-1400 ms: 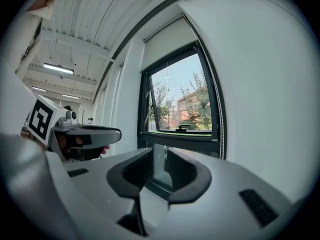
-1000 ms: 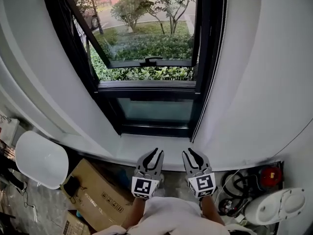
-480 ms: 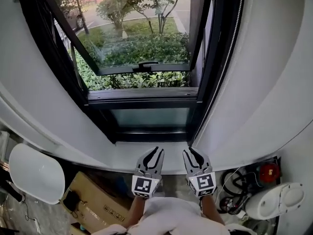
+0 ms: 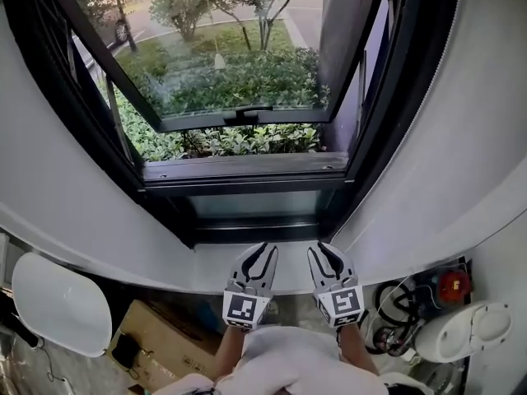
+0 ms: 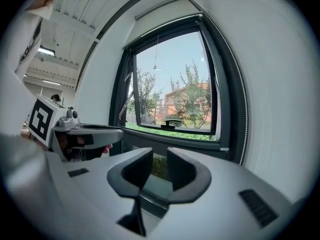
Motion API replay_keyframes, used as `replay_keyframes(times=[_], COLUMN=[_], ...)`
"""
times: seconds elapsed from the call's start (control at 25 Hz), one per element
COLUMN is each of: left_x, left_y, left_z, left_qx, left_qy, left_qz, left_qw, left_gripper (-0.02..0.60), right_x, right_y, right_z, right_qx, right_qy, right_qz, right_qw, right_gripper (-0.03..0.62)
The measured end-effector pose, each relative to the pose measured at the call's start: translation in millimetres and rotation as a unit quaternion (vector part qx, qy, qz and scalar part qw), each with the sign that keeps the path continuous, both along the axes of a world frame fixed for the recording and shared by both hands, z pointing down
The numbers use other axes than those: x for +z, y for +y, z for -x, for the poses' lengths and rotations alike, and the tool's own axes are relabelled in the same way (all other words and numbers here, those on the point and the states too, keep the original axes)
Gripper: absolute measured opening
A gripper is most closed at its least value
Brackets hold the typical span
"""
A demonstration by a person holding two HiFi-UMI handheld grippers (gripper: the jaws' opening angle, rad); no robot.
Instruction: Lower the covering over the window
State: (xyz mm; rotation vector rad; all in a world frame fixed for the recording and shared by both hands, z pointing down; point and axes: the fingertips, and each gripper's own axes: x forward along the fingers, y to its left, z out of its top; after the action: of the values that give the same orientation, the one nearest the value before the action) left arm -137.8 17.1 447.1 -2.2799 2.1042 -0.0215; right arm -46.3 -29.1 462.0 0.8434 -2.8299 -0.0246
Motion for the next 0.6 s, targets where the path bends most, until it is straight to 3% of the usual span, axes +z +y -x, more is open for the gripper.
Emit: replay_keyframes(times=[0.36, 0.6], left_x=[6, 10], left_y=[-19, -32], left_z=[45, 61], left_qx=[0.001, 0.011], left_qy=[0.007, -0.020], left_qz=[0.002, 0.003], left_qw=[1.0000, 0.9997], left_gripper=[0.083, 0.083], right_x=[5, 10], right_y=[-18, -25], right_z=[43, 66], right_qx=[0.002, 0.003], right_qy=[0.015, 0.039], right_qz=[0.001, -0.009], right_qw=[1.000, 0.999], right_gripper=[0.081, 0.078])
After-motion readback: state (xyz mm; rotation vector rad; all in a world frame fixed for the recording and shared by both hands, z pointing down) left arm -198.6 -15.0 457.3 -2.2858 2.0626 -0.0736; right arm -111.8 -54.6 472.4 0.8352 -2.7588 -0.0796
